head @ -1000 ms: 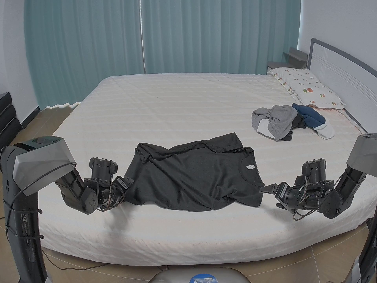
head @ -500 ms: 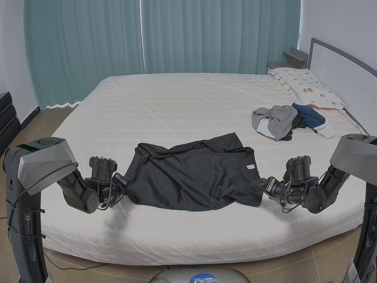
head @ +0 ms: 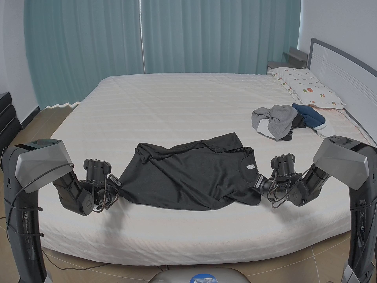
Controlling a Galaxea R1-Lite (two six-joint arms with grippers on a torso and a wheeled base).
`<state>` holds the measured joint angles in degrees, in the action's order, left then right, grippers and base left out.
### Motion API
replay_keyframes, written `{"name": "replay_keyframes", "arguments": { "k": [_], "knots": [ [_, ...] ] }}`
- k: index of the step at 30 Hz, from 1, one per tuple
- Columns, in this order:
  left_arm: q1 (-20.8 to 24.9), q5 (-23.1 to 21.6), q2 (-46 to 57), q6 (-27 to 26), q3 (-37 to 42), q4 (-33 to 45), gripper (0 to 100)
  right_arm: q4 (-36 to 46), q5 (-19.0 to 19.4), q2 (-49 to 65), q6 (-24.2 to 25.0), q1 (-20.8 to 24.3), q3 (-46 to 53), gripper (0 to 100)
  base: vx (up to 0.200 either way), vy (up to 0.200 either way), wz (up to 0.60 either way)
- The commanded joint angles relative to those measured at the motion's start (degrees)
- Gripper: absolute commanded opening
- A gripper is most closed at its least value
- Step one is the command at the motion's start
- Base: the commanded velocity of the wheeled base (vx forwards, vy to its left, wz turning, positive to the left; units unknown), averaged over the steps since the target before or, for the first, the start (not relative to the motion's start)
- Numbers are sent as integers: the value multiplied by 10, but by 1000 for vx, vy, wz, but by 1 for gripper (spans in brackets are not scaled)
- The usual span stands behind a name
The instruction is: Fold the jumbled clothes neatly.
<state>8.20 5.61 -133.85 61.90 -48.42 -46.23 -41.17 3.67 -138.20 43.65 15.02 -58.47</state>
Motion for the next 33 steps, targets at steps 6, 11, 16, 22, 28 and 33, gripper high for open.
{"name": "replay_keyframes", "arguments": {
  "k": [6, 11, 16, 22, 28, 33],
  "knots": [
    [-1, 3, 2, 1, -1, -2, 0, 2, 1, -14, 0, -13, -84, 0, 0, 0, 0],
    [-7, 5, 3, 16, -1, -44, 0, 53, 1, -19, 0, -18, -176, 0, 0, 0, 0],
    [-13, 12, -4, 28, -1, -66, 0, 118, -3, -63, 5, -18, -284, 0, 0, 0, 0],
    [-23, 14, -10, 30, -5, -66, 0, 153, -52, -150, 0, -20, -433, 0, 0, 0, 0],
    [-24, 14, -10, 30, -7, -66, 0, 180, -58, -196, 3, -20, -497, 0, 0, 0, 0],
    [-24, 15, -12, 30, -6, -67, 0, 179, -78, -224, 4, -21, -546, 0, 0, 0, 0]
  ]
}}
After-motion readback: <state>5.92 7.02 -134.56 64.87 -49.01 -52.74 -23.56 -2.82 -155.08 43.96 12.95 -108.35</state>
